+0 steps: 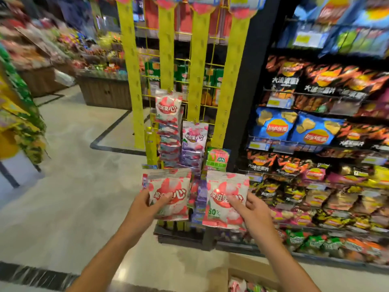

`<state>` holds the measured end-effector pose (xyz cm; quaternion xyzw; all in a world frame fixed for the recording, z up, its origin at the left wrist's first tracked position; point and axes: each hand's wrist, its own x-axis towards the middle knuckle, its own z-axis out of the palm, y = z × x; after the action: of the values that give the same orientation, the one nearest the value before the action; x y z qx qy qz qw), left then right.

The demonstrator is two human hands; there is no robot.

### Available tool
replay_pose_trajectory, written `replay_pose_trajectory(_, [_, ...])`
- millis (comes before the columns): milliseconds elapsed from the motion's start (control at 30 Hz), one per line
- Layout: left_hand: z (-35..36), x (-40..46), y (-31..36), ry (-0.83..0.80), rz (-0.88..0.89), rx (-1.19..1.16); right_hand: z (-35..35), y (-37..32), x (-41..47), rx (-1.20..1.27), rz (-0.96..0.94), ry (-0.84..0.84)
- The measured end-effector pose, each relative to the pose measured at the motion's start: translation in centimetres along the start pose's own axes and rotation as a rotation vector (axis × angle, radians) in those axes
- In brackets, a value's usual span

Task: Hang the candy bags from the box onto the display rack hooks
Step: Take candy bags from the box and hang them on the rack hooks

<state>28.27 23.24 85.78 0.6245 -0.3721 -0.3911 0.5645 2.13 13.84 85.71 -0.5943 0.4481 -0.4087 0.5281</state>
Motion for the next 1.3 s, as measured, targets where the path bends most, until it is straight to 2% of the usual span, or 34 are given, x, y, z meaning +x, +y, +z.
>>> replay_pose_trajectory(200, [-11.0,2.1,3.1,-0.03,0.194,0.086,10.7,-4.3,1.8,-0.007,-0.101,-0.009])
replay_pose_trajectory(400, [-15.1,5.1,4.0,-0.09,0.199,0.089,15.2,-5.7,2.8,-0.016,-0.135,0.024])
replay_pose_trajectory(633, [-14.6,10.1,5.3,-0.156,0.176,0.031,14.5,-7.7,6.7,-0.046,-0.218,0.07])
replay_pose_trajectory(833, [-11.6,15.8,9.2,-0.182,0.322,0.045,12.9,-9.8,13.0,-0.018,-0.325,0.072])
replay_pose_trajectory(1067, [-9.1,23.4,14.0,-0.074,0.422,0.057,11.1,-14.0,21.9,0.04,-0.433,0.058])
replay_pose_trajectory(1300, [-7.6,27.5,15.8,0.122,0.597,-0.024,10.8,-16.6,27.2,0.086,-0.465,0.04])
